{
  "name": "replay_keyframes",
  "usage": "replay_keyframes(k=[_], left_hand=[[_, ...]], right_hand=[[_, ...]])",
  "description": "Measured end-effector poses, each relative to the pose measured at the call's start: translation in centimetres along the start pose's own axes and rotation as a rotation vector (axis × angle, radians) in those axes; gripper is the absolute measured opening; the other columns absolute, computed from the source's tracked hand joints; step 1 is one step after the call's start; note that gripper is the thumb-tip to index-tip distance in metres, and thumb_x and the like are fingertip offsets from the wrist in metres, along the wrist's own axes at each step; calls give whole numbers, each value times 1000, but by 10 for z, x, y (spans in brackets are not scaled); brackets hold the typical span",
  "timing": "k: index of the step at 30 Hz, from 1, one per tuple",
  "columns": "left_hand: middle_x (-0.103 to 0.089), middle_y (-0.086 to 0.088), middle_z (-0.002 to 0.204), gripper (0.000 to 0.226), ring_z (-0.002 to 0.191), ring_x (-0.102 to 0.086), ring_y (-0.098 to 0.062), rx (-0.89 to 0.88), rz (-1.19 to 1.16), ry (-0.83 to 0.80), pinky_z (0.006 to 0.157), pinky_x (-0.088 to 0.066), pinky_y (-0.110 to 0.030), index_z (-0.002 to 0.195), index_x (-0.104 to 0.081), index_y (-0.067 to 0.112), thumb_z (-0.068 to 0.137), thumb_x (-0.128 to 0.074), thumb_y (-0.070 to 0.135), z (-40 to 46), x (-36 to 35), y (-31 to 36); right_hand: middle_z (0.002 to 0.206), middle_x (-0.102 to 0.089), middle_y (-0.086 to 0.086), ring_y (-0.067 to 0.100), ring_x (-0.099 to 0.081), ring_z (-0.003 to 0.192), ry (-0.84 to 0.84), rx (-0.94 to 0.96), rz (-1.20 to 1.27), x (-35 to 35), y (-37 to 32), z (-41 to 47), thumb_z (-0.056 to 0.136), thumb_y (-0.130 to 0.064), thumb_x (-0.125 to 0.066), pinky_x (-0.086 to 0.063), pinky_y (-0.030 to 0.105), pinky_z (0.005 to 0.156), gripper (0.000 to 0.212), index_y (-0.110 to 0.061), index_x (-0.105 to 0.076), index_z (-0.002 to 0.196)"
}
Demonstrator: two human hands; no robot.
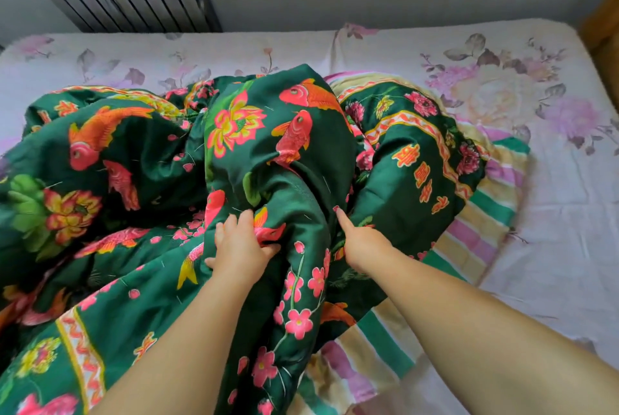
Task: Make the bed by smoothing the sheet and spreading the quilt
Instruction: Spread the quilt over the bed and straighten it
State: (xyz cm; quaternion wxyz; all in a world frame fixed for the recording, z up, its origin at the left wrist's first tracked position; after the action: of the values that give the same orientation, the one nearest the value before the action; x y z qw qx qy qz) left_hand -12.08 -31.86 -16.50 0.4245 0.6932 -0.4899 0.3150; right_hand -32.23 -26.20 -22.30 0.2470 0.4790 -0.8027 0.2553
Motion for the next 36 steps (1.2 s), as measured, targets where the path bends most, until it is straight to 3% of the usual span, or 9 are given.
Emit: replay_keyframes(k=[2, 4, 10, 14, 20, 28, 30, 33, 36], left_hand=[[-50, -9, 126, 56, 125, -41, -33, -3, -70, 15, 94, -41, -60, 120, -46, 14, 76, -74, 37, 5, -7, -5], [-54, -10, 116, 47, 113, -49, -33, 5, -131, 26, 90, -45, -52, 112, -50, 12, 77, -74, 33, 6, -12, -6], [-59, -8, 96, 25, 91, -56, -32, 75, -355, 53, 73, -43, -36, 103, -52, 12, 85, -67, 21, -4, -8, -7], [-63, -7, 89, 16, 81, -57, -29, 268, -690, 284, 66, -41, -34, 99, -54, 21, 86, -62, 16, -30, 8, -12], [-55, 6, 72, 21, 59, -45, -15, 335, -999, 441, 54, -37, -29, 96, -53, 25, 85, -60, 9, -69, 24, 30], [-58, 0, 88, 24, 77, -52, -16, 168, -1122, 597, 78, -46, -29, 94, -55, 23, 80, -64, 6, -80, 99, 119], [-59, -2, 92, 27, 79, -52, -17, 165, -1143, 679, 82, -49, -28, 99, -59, 21, 76, -63, 8, -74, 125, 123], [-64, -3, 93, 35, 79, -57, -18, 180, -1170, 817, 89, -53, -43, 101, -62, 18, 67, -65, 18, -59, 161, 114], [-59, -2, 93, 33, 83, -53, -17, 213, -1110, 869, 90, -52, -36, 108, -60, 14, 76, -65, 19, -48, 183, 104]], right_hand=[[115, -58, 18, 32, -58, 96, 34, -28, 16, -3, 3, 15, 85, 7, -42, -44, 40, 72, 90, -32, 5, 151], [121, -55, 17, 35, -56, 107, 64, -94, 56, -6, 14, 21, 88, -1, -47, -43, 40, 74, 65, -19, -19, 145], [88, -59, 4, 26, -54, 76, 259, -120, 162, -12, 48, 4, 84, -14, -63, -40, 30, 56, 30, -18, -45, 107], [78, -56, 2, 25, -51, 70, 404, -144, 436, 15, 65, -15, 82, -12, -60, -34, 27, 50, 17, -22, -48, 89], [88, -62, 7, 30, -57, 84, 582, -147, 520, 85, 107, -50, 82, -13, -58, -35, 26, 65, 17, -23, -55, 94], [103, -67, 15, 34, -61, 97, 810, -78, 509, 220, 180, -105, 77, -8, -63, -40, 29, 71, 30, -22, -62, 104], [107, -66, 15, 35, -60, 101, 874, -65, 502, 260, 192, -120, 79, -7, -60, -40, 29, 73, 32, -22, -61, 108], [110, -64, 17, 38, -58, 104, 988, -58, 501, 315, 205, -137, 79, -4, -60, -43, 33, 78, 36, -20, -60, 112], [113, -62, 16, 36, -56, 106, 1065, -79, 563, 348, 211, -140, 83, 3, -51, -41, 33, 77, 39, -18, -57, 116]])
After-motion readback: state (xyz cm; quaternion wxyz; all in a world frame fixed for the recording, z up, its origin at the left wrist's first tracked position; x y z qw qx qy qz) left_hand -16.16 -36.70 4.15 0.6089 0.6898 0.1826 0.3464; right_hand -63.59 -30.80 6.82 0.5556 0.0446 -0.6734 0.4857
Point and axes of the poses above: each hand's wrist, its own z-axis towards the middle knuckle, its own x-axis out of the back of the hand, y = z × x, the point moved 8 cm from there along z, towards the middle knuckle
